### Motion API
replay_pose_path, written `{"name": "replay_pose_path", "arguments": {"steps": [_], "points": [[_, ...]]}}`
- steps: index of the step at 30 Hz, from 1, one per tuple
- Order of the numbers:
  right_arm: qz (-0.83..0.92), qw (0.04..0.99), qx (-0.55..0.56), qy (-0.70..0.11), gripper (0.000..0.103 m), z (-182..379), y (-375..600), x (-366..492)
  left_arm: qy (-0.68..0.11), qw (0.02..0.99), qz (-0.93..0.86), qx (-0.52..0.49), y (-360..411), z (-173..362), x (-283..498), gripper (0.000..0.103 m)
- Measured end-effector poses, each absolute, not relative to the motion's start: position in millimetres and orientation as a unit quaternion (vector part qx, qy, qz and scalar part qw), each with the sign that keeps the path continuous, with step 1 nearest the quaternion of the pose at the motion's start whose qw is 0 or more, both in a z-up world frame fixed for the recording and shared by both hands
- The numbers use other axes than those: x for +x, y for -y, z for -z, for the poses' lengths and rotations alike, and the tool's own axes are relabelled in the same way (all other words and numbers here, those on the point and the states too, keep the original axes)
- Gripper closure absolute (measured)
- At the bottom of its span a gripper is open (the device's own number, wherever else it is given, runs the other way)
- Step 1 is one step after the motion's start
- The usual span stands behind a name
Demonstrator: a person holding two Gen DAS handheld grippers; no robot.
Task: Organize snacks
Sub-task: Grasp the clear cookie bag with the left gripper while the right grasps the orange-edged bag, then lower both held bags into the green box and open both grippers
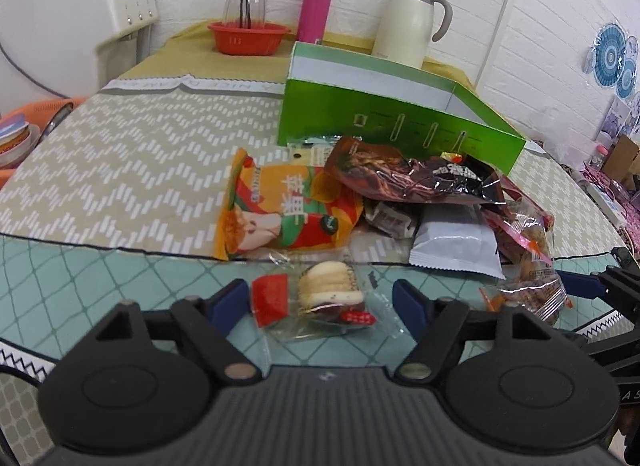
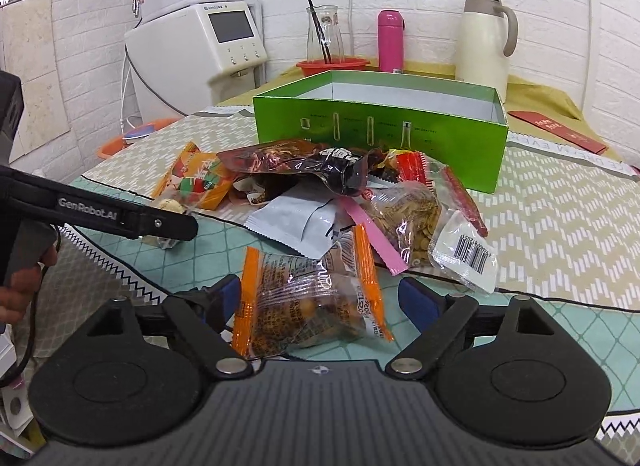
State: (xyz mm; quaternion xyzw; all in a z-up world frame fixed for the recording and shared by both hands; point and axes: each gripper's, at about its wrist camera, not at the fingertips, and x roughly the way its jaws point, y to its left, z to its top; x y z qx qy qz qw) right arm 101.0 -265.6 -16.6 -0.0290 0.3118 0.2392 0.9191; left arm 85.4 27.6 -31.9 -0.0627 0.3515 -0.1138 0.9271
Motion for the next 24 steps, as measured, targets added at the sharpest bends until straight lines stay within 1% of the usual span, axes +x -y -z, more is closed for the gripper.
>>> {"name": "replay_pose_path", "arguments": {"steps": [3, 6, 10, 13, 15, 16, 17, 24], "points": [[-0.243, 0.918, -0.019, -0.314, 0.0, 15.3, 267.7, 100.2, -0.351, 0.928, 0.113, -0.056, -26.2, 32.2, 85.7, 0.027], [-0.242, 0.919, -0.03, -0.311, 0.0, 14.9, 265.0, 98.4, -0.35, 0.929, 0.113, -0.051, -25.7, 33.2, 86.1, 0.027], [-0.246, 0.915, -0.032, -0.318, 0.0, 19.9, 261.4, 99.2, -0.34, 0.932, 0.118, -0.037, -23.2, 35.6, 85.5, 0.029], [-0.241, 0.919, -0.031, -0.309, 0.0, 18.3, 262.0, 97.2, -0.337, 0.934, 0.117, -0.024, -20.5, 36.3, 84.6, 0.033], [-0.24, 0.92, -0.03, -0.309, 0.0, 17.6, 263.2, 96.4, -0.338, 0.934, 0.116, -0.02, -20.4, 35.8, 82.8, 0.038], [-0.241, 0.92, -0.03, -0.308, 0.002, 17.2, 263.5, 95.5, -0.338, 0.934, 0.117, -0.02, -21.4, 35.5, 81.4, 0.039], [-0.241, 0.92, -0.031, -0.307, 0.003, 16.7, 263.9, 94.1, -0.337, 0.934, 0.118, -0.026, -22.7, 34.9, 80.1, 0.046], [-0.251, 0.921, -0.032, -0.296, 0.004, 7.5, 265.6, 82.4, -0.323, 0.931, 0.151, -0.072, -30.4, 18.5, 62.9, 0.047]]}}
